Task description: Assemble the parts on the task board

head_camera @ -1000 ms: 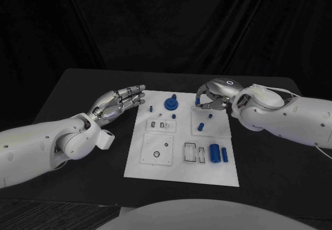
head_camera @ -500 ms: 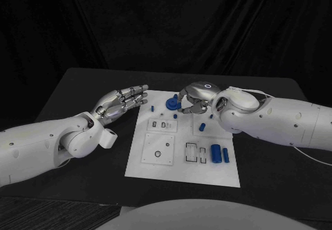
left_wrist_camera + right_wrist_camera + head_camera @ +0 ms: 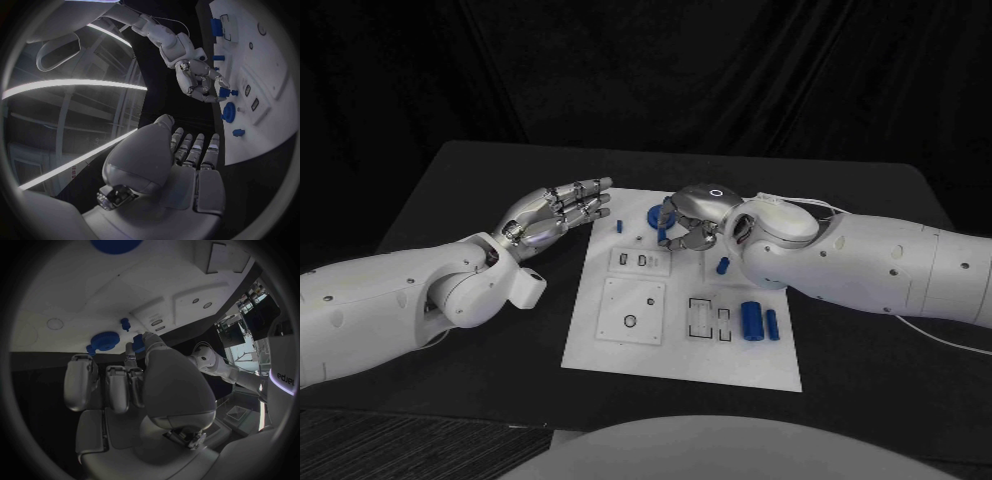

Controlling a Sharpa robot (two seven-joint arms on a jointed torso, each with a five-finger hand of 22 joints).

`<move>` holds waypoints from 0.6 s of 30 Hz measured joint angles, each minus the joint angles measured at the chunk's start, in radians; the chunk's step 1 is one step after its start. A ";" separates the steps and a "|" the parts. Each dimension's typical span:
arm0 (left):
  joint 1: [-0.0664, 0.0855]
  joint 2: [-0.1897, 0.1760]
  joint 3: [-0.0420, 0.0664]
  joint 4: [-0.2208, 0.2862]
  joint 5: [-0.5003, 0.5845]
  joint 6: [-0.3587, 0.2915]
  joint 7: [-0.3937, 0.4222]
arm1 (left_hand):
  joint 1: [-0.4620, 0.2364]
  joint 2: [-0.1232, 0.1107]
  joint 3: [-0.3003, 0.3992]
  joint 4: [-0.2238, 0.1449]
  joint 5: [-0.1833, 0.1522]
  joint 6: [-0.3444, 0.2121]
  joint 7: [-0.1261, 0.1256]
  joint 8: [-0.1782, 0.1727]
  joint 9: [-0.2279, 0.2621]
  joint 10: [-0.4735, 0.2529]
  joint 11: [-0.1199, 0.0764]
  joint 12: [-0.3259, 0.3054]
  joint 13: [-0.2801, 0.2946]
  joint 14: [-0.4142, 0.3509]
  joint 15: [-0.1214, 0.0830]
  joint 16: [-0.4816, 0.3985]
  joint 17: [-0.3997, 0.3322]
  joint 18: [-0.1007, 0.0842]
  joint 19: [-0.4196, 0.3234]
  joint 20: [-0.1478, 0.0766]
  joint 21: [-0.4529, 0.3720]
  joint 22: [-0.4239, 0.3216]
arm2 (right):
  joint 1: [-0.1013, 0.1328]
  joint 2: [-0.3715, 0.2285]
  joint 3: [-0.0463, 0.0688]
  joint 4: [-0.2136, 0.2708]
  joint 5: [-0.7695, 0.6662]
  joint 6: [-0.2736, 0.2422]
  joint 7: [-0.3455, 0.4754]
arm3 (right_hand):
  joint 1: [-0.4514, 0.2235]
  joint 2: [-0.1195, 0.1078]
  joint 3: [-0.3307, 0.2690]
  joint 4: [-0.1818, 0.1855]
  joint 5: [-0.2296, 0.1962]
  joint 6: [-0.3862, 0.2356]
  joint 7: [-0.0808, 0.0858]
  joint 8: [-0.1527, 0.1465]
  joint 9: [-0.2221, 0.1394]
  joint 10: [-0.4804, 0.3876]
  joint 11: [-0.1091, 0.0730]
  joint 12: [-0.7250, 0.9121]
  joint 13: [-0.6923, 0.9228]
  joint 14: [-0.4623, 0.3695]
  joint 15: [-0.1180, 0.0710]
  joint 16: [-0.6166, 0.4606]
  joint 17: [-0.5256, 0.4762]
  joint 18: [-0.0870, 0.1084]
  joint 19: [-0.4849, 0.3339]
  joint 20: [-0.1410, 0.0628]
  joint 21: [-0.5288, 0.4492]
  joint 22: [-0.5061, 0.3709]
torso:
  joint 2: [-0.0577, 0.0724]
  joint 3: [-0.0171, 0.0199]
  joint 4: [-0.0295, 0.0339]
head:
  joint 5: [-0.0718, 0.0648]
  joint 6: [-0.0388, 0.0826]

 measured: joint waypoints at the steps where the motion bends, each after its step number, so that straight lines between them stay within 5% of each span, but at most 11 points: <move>1: 0.000 0.000 0.000 0.000 0.000 0.000 0.000 | 0.000 0.000 0.000 0.000 0.000 0.000 0.000 0.000 0.000 0.000 0.000 0.000 0.000 0.000 0.000 0.000 0.000 0.000 0.000 0.000 0.000 0.000 | -0.001 0.002 0.000 0.000 0.000 0.002 -0.002 | 0.000 0.000 0.000 0.000 0.000 -0.003 0.003 0.000 0.000 0.000 0.000 0.000 0.000 0.000 0.000 0.000 0.000 0.000 0.000 0.000 0.000 0.000 | 0.000 0.0000 0.0001 | 0.000 0.000; 18: 0.000 0.004 0.000 -0.002 0.000 0.004 -0.006 | 0.000 0.000 0.000 0.000 0.000 0.000 0.000 0.000 0.000 0.000 0.000 0.000 0.000 0.000 0.000 0.000 0.000 0.000 0.000 0.000 0.000 0.000 | -0.020 0.006 0.000 0.010 0.000 0.051 -0.031 | 0.000 0.000 0.012 -0.012 0.011 -0.009 0.009 0.000 0.015 0.000 0.000 0.000 0.000 0.000 0.000 0.000 0.000 0.000 -0.005 0.006 -0.004 0.000 | 0.000 0.0000 -0.0012 | 0.009 0.000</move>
